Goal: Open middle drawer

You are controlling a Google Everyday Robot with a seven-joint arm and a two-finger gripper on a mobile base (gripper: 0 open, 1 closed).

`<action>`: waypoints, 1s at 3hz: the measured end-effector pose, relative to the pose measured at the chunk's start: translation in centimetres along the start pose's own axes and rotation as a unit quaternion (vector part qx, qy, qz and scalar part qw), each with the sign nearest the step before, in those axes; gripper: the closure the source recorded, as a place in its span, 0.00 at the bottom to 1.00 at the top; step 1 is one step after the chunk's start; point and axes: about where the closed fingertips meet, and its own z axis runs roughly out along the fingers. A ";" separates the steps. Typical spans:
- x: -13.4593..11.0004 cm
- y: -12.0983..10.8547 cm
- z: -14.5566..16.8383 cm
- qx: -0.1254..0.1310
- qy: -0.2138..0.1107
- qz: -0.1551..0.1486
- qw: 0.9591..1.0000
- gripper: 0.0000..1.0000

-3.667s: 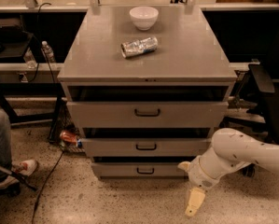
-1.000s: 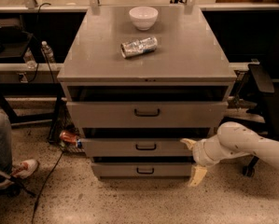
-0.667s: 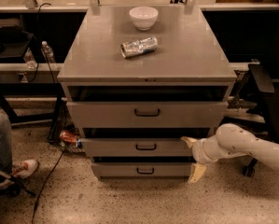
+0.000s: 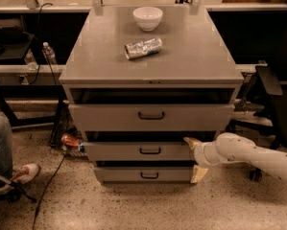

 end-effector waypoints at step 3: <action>0.9 -2.0 3.8 0.026 -0.007 -0.006 1.000 0.00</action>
Offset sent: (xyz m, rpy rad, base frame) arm 0.0378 0.0059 -0.0230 -0.0009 -0.0788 -0.0066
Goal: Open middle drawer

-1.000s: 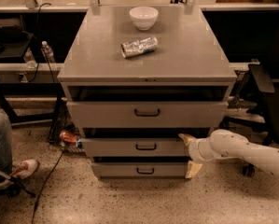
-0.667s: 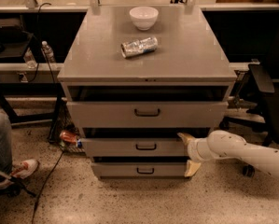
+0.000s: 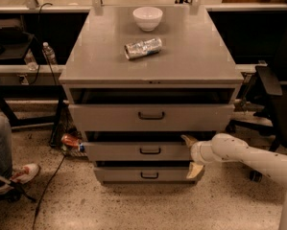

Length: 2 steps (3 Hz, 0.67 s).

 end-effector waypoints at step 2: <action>0.3 0.7 -0.1 -0.001 -0.011 0.015 1.000 0.41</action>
Offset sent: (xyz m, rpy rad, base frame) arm -0.0183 -0.0134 0.0079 0.0381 0.0145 -0.0320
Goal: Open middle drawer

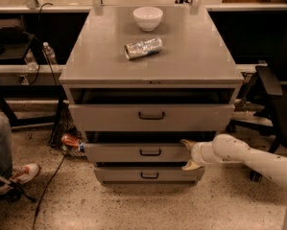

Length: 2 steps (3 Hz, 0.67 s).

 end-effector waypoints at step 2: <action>0.0 2.5 -3.5 -0.003 0.009 0.020 1.000 0.86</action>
Offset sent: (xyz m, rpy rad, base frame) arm -0.0866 -0.0433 0.0381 -0.0079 0.0592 -0.1041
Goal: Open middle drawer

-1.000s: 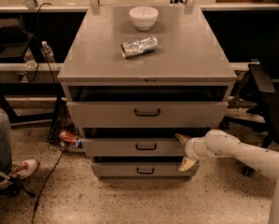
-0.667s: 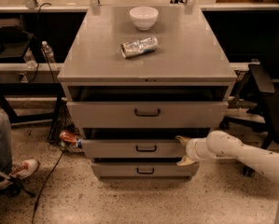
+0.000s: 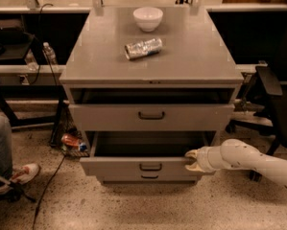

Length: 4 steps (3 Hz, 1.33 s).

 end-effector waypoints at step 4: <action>0.8 1.8 -2.0 0.001 0.004 0.016 1.000 1.00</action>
Offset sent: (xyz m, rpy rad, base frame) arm -0.1065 -0.0483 0.0269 0.0334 0.1076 -0.1723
